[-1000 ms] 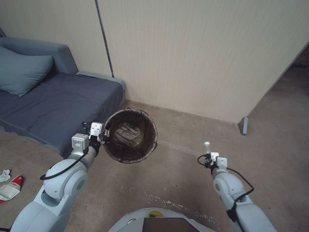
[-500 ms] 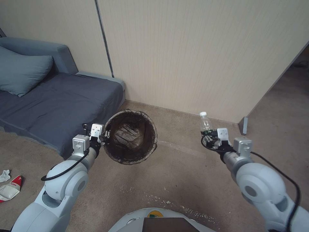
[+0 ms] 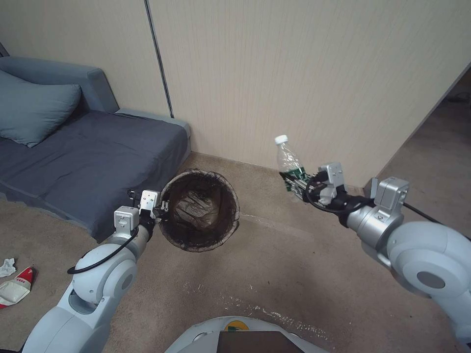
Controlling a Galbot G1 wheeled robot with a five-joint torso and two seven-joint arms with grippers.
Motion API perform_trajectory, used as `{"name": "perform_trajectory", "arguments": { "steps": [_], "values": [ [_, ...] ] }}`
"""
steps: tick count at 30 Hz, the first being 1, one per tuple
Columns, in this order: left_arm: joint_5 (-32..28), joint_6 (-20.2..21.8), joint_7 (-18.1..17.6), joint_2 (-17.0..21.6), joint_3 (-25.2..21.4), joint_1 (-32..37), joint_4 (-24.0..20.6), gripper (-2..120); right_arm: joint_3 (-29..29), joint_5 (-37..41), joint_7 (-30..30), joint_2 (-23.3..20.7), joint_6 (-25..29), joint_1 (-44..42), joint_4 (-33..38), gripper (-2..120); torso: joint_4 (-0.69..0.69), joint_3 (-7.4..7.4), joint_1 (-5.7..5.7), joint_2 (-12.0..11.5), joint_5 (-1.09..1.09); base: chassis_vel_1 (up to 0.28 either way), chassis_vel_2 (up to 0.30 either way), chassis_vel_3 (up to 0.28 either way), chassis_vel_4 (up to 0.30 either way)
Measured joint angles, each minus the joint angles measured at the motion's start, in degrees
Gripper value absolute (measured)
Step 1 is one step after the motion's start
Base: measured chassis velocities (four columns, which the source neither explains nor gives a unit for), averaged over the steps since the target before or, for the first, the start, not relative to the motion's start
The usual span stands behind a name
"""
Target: Pick up the trash bin, then pick up the garbage from the floor and place it into the trash bin.
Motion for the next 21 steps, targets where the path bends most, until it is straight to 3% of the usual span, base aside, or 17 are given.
{"name": "perform_trajectory", "arguments": {
  "steps": [3,8,10,11,14,18,21],
  "values": [
    [0.22,0.0,-0.01,-0.42,0.14,-0.01,0.37,3,-3.53,4.17,-1.65,-3.56,0.7,7.12,-0.14,26,0.0,0.0,0.0,0.0,-0.02,0.0,0.0,0.0,0.0],
    [0.46,0.0,0.03,-0.68,0.21,-0.18,0.75,3,-8.56,4.91,-2.39,-4.62,0.97,12.0,-0.95,26,-0.01,0.0,0.0,0.0,-0.02,0.0,0.0,0.0,0.0],
    [0.68,0.0,0.05,-0.79,0.21,-0.46,1.26,3,-15.95,4.87,-2.43,-4.54,1.15,18.77,-4.28,26,-0.02,0.0,0.0,0.0,0.0,0.0,0.0,0.0,0.0],
    [0.68,0.0,0.05,-0.79,0.21,-0.46,1.26,3,-15.95,4.87,-2.43,-4.54,1.15,18.77,-4.28,26,-0.02,0.0,0.0,0.0,0.0,0.0,0.0,0.0,0.0],
    [0.75,0.0,0.08,-0.85,0.19,-0.82,1.9,3,-26.56,6.15,-1.29,-2.7,1.07,30.26,-7.56,26,0.0,0.0,0.0,0.0,-0.01,0.0,0.0,0.0,0.0],
    [0.78,0.0,0.08,-0.94,0.14,-0.94,2.11,3,-31.55,8.47,0.55,-0.69,0.74,34.98,-8.47,26,0.02,0.01,0.0,0.0,-0.03,0.0,0.0,0.0,0.0],
    [0.81,0.0,0.07,-1.0,-0.16,-1.07,2.41,3,-41.71,10.58,4.81,4.85,-0.12,41.93,-10.35,26,0.02,0.01,0.0,0.0,-0.03,0.0,0.0,0.0,0.0]
  ]
}}
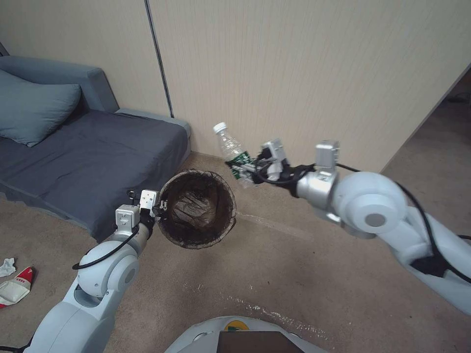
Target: Pick up the trash bin, then pick up the garbage from the floor and place it into the trash bin.
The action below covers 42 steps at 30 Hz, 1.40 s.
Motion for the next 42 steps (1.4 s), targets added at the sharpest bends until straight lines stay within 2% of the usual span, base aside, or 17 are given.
{"name": "perform_trajectory", "arguments": {
  "steps": [1,4,14,19,22,30,40,42],
  "values": [
    [0.0,0.0,0.0,0.0,0.0,0.0,0.0,3,0.0,0.0,0.0,0.0,0.0,0.0,0.0,26,0.0,0.0,0.0,0.0,0.0,0.0,0.0,0.0,0.0],
    [0.0,0.0,0.0,0.09,-0.2,-0.1,0.26,3,-6.66,0.51,2.21,4.13,-0.22,3.91,-1.3,26,-0.02,0.0,0.0,0.0,0.01,0.0,0.0,0.0,0.0],
    [0.0,0.0,0.02,-0.22,-0.22,-0.75,0.88,3,-14.35,2.46,5.3,9.71,-0.61,9.04,-4.45,26,-0.01,-0.01,0.0,0.0,0.0,0.0,0.0,0.0,0.0],
    [-0.12,0.0,0.03,-0.19,-0.4,-1.06,0.95,3,-16.27,1.46,5.33,11.38,-0.61,8.5,-6.93,26,-0.02,-0.01,0.0,0.0,0.0,0.0,0.0,0.0,0.0],
    [-0.48,0.0,0.02,0.17,-0.83,-1.08,1.04,3,-17.53,0.23,4.65,13.52,-0.99,6.78,-11.26,26,-0.02,-0.01,0.0,0.0,0.01,0.0,0.0,0.0,0.0],
    [-1.19,0.0,-0.03,0.63,-1.45,-1.02,0.79,3,-18.21,-2.38,4.43,15.75,-1.11,2.79,-16.54,26,-0.02,-0.01,0.0,0.0,0.02,0.0,0.0,0.0,0.0],
    [-1.3,0.0,-0.04,0.69,-1.19,-1.16,0.7,3,-19.74,-4.02,3.55,18.43,-0.7,2.25,-22.28,26,-0.03,-0.01,0.0,0.0,0.01,0.0,0.0,0.0,0.0],
    [-1.31,0.0,-0.01,0.81,-1.19,-1.03,0.69,3,-20.9,-4.01,3.61,20.23,-0.53,2.68,-24.83,26,-0.02,-0.01,0.0,0.0,0.01,0.0,0.0,0.0,0.0]
  ]
}}
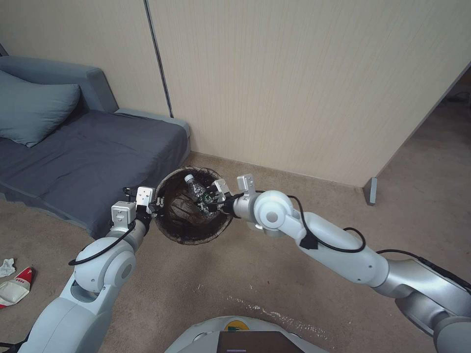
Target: Pick up the trash bin, then pick up the garbage from the floor and place it into the trash bin.
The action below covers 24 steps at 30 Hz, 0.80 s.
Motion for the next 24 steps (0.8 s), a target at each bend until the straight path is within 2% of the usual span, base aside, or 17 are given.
{"name": "perform_trajectory", "arguments": {
  "steps": [5,10,14,17,20,21,24],
  "values": [
    [0.0,0.0,0.05,0.04,-0.05,0.1,0.07,3,-1.56,-0.16,0.27,3.29,0.28,1.06,-3.04,26,0.0,0.0,0.0,0.0,0.0,0.0,0.0,0.0,0.0],
    [0.12,-0.08,-0.02,-0.23,-0.6,0.2,0.09,3,-4.1,-0.34,0.82,9.89,0.35,3.51,-7.42,26,0.02,0.0,0.0,0.0,-0.01,0.0,0.0,0.0,0.0],
    [0.15,-0.08,-0.04,-0.31,-0.78,0.28,0.02,3,-4.76,-1.06,0.98,11.75,0.27,4.0,-9.46,26,0.03,0.0,0.0,0.0,-0.01,0.0,0.0,0.0,0.0],
    [0.15,-0.09,-0.04,-0.36,-0.84,0.35,-0.12,3,-4.82,-1.58,1.6,12.42,0.27,4.0,-10.23,32,0.01,0.0,0.0,0.0,0.0,0.0,0.0,0.0,0.0],
    [0.14,-0.11,0.05,-0.53,-0.94,0.55,-0.15,3,-4.99,-1.62,3.98,12.95,0.52,3.99,-10.55,46,0.01,0.0,0.0,0.0,0.0,0.0,0.0,0.0,0.0],
    [0.14,-0.11,0.05,-0.53,-0.94,0.55,-0.15,3,-4.99,-1.62,3.98,12.95,0.52,3.99,-10.55,46,0.01,0.0,0.0,0.0,0.0,0.0,0.0,0.0,0.0],
    [0.09,-0.04,0.28,-0.72,-0.6,0.55,-0.11,3,-4.8,-1.19,5.1,12.64,0.33,4.03,-9.84,62,0.01,0.0,0.0,0.0,0.0,0.0,0.0,0.0,0.0]
  ]
}}
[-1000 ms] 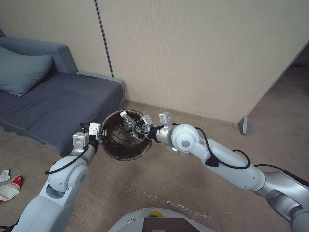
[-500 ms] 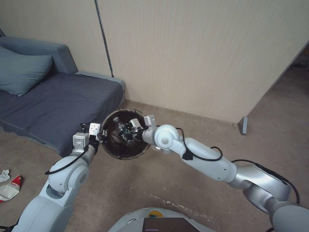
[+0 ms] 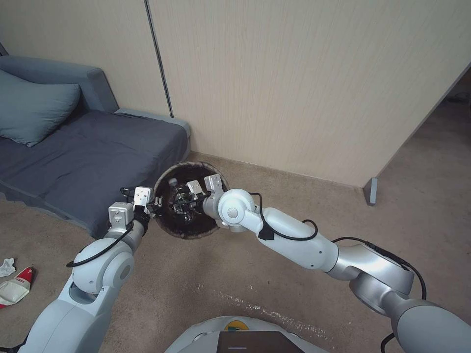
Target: Pick up the trash bin, then pick up the garbage from the floor and place it into the trash bin.
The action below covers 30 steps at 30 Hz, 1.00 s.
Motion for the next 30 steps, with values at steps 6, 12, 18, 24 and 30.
{"name": "perform_trajectory", "arguments": {
  "steps": [6,12,18,24,30],
  "values": [
    [0.06,0.05,0.01,-0.11,-0.09,-0.12,0.16,3,0.54,-1.2,0.06,-1.73,1.58,0.27,1.21,81,0.0,0.0,0.0,0.0,0.01,0.0,0.0,0.0,0.0],
    [0.07,0.05,0.02,-0.06,-0.16,-0.28,0.53,3,1.76,-0.66,0.0,-6.39,2.22,1.14,4.2,98,-0.01,0.0,0.0,0.0,0.01,0.0,0.0,0.0,0.0],
    [0.4,0.05,-0.09,-0.33,0.22,-0.41,0.81,3,6.89,3.83,1.88,-16.38,2.26,3.31,14.75,100,0.01,0.0,0.0,0.0,0.02,0.0,0.0,0.0,0.0],
    [0.37,0.05,-0.04,-0.27,0.12,-0.22,0.5,3,15.76,3.18,1.48,-22.02,3.98,-1.21,24.79,100,0.02,-0.01,0.0,0.01,0.02,0.0,0.0,0.0,0.0],
    [0.42,0.07,-0.02,-0.33,0.16,0.11,0.42,3,32.49,-4.41,-3.46,-30.19,7.75,-14.44,31.81,100,-0.02,-0.01,0.0,0.0,0.02,0.0,0.0,0.0,0.0]
  ]
}}
